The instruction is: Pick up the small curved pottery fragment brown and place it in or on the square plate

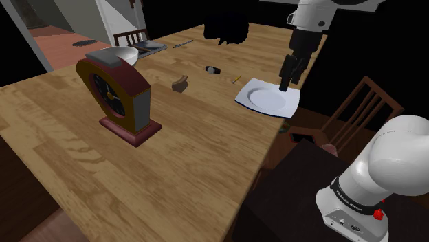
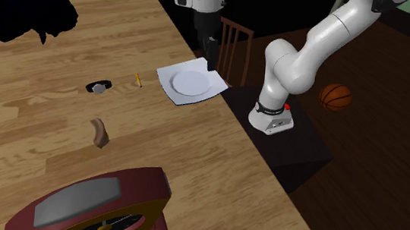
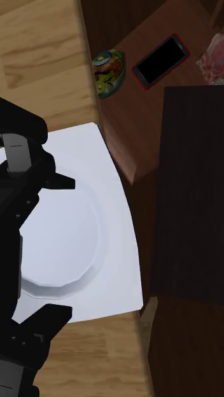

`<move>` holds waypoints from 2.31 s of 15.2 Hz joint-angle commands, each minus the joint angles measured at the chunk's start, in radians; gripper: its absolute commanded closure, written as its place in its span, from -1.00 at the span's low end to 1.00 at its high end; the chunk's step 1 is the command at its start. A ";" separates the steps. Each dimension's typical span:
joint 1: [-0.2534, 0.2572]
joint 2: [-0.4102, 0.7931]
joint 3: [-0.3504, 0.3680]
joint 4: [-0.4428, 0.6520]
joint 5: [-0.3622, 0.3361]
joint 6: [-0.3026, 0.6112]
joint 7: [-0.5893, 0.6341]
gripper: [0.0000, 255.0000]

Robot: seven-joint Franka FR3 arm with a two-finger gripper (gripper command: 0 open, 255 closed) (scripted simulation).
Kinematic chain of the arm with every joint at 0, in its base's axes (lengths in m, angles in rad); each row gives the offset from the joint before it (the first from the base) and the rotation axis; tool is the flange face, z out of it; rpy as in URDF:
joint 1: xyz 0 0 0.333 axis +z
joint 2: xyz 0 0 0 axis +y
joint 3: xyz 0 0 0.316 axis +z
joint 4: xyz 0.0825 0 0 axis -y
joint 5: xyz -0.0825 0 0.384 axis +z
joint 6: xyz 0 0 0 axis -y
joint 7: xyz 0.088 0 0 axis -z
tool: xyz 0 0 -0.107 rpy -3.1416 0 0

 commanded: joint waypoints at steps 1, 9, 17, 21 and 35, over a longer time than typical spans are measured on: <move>0.000 0.000 0.000 0.000 0.000 0.000 0.000 -1.00; 0.000 0.271 0.140 0.205 0.072 0.081 0.279 -1.00; -0.011 0.579 0.236 0.500 0.053 0.106 0.555 -1.00; -0.004 0.745 0.262 0.685 0.016 0.088 0.692 -1.00; 0.061 1.156 0.259 1.162 -0.082 0.016 0.954 -1.00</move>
